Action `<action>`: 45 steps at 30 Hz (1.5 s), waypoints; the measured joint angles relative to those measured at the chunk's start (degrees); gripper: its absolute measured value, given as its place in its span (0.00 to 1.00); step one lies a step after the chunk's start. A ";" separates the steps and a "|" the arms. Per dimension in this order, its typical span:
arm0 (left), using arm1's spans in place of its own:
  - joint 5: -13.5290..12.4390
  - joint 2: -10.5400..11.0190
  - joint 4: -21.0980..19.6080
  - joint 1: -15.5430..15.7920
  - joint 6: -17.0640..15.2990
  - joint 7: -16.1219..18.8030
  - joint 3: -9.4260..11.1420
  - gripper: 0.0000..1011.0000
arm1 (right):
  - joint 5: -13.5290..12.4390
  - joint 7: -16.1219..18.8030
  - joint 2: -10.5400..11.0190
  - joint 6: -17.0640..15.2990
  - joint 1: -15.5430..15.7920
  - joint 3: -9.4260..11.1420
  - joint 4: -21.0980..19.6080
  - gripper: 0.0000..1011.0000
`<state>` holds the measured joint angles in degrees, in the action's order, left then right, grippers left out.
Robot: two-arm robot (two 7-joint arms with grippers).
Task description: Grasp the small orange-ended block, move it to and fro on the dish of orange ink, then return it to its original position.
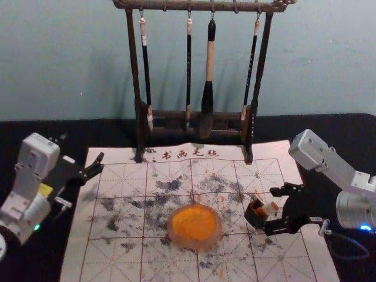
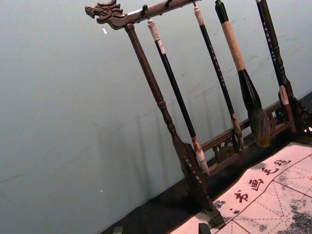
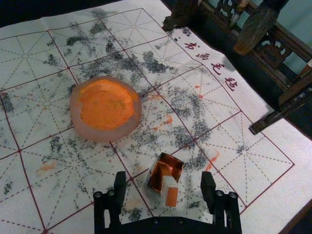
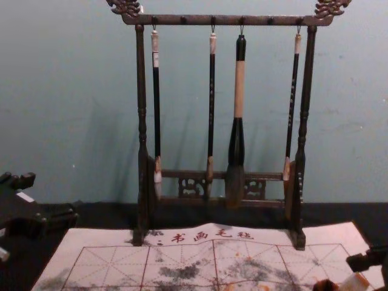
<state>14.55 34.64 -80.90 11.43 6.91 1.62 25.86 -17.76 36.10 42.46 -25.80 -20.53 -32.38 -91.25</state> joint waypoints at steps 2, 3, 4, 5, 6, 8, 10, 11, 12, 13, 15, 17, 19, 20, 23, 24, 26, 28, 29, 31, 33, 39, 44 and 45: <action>0.00 0.00 0.00 0.00 0.00 0.00 0.00 0.99 | 0.00 0.00 0.00 0.00 0.00 0.00 0.00 0.94; 0.00 0.00 0.00 0.00 0.00 0.00 0.00 0.99 | 0.00 0.00 0.00 0.00 0.00 0.00 0.00 0.99; 0.00 0.00 0.00 0.00 0.00 0.00 0.00 0.99 | 0.00 0.00 0.00 0.00 0.00 0.00 0.00 0.99; 0.00 0.00 0.00 0.00 0.00 0.00 0.00 0.99 | 0.00 0.00 0.00 0.00 0.00 0.00 0.00 0.99; 0.00 0.00 0.00 0.00 0.00 0.00 0.00 0.99 | 0.00 0.00 0.00 0.00 0.00 0.00 0.00 0.99; 0.00 0.00 0.00 0.00 0.00 0.00 0.00 0.99 | 0.00 0.00 0.00 0.00 0.00 0.00 0.00 0.99; 0.00 0.00 0.00 0.00 0.00 0.00 0.00 0.99 | 0.00 0.00 0.00 0.00 0.00 0.00 0.00 0.99; 0.00 0.00 0.00 0.00 0.00 0.00 0.00 0.99 | -0.05 -0.27 -0.04 0.15 0.20 0.20 -0.06 0.99; 0.00 0.00 0.00 0.00 0.00 0.00 0.00 0.99 | -0.14 -0.62 -0.09 0.44 0.47 0.53 -0.22 0.99; 0.00 0.00 0.00 0.00 0.00 0.00 0.00 0.99 | -0.24 -0.88 -0.13 0.70 0.68 0.78 -0.35 0.99; 0.00 0.00 0.00 0.00 0.00 0.00 0.00 0.99 | -0.72 -2.05 -0.38 1.76 1.40 1.81 -0.76 0.99; 0.00 0.00 0.00 0.00 0.00 0.00 0.00 0.99 | -1.08 -3.57 -0.84 3.14 2.37 3.13 -1.30 0.99; 0.00 0.00 0.00 0.00 0.00 0.00 0.00 0.99 | -1.23 -5.70 -1.39 4.99 3.61 4.64 -1.93 0.99; 0.00 0.00 0.00 0.00 0.00 0.00 0.00 0.99 | -1.23 -5.70 -1.39 4.99 3.61 4.64 -1.93 0.99; 0.00 0.00 0.00 0.00 0.00 0.00 0.00 0.99 | -1.10 -9.76 -2.63 8.29 5.96 7.20 -2.76 0.99; 0.00 0.00 0.00 0.00 0.00 0.00 0.00 0.99 | -1.01 -10.83 -2.98 9.13 6.49 7.79 -2.83 0.99; 0.00 0.00 0.00 0.00 0.00 0.00 0.00 0.99 | -0.38 -14.16 -4.20 11.74 8.34 9.47 -2.94 0.99; 0.00 0.00 0.00 0.00 0.00 0.00 0.00 0.99 | 0.49 -17.70 -5.47 14.22 10.18 11.00 -2.84 0.99; 0.00 0.00 0.00 0.00 0.00 0.00 0.00 0.99 | 0.76 -18.83 -5.88 14.91 10.75 11.46 -2.69 0.99; 0.00 0.00 0.00 0.00 0.00 0.00 0.00 0.99 | 2.34 -22.72 -7.23 16.66 12.35 12.65 -2.12 0.99; 0.00 0.00 0.00 0.00 0.00 0.00 0.00 0.99 | 4.60 -26.49 -8.46 17.80 13.53 13.09 -1.16 0.99; 0.00 0.00 0.00 0.00 0.00 0.00 0.00 0.99 | 8.68 -32.47 -12.16 20.47 14.28 13.21 5.60 0.99; 0.00 0.00 0.00 0.00 0.00 0.00 0.00 0.99 | 10.47 -35.45 -15.08 23.45 13.74 13.56 11.24 0.99; 0.00 0.00 0.00 0.00 0.00 0.00 0.00 0.99 | 10.68 -35.85 -15.71 23.88 13.55 13.77 12.32 0.99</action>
<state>14.55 34.65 -80.90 11.43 6.91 1.62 25.86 -7.08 0.26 26.74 -1.93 -6.98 -18.62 -78.94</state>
